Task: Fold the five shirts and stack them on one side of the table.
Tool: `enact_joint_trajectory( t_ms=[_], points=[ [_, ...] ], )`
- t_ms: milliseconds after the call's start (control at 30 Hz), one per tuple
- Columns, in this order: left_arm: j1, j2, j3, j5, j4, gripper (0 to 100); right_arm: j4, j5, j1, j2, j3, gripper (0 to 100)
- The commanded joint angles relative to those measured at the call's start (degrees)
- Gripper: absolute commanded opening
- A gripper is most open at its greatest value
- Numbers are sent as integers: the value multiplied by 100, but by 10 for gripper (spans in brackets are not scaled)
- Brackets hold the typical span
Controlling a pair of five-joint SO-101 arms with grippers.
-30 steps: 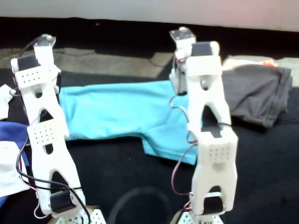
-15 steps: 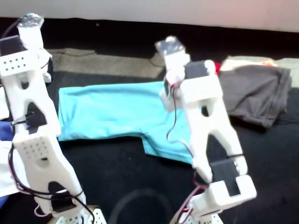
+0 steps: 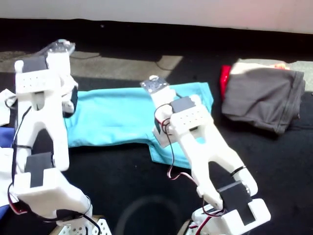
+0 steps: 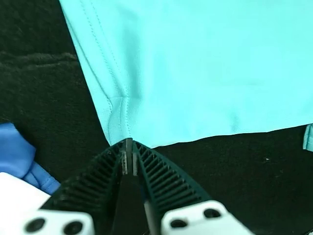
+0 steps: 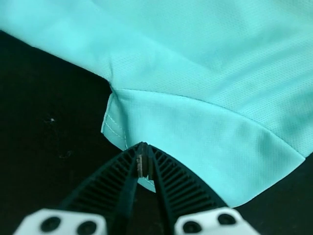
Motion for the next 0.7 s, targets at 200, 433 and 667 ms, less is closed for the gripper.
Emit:
enact_joint_trajectory(
  t_ms=[200, 433, 667],
  points=[
    [-4, -919, 2844, 18, -2593, 9, -75, -18, -180, -286, 418, 71],
    [-488, -919, 3723, 18, -3921, 9, -778, -18, -198, -295, 1279, 88],
    [-980, -910, 3785, 501, -4264, 9, -1420, -62, -189, -286, 1455, 89]
  ],
)
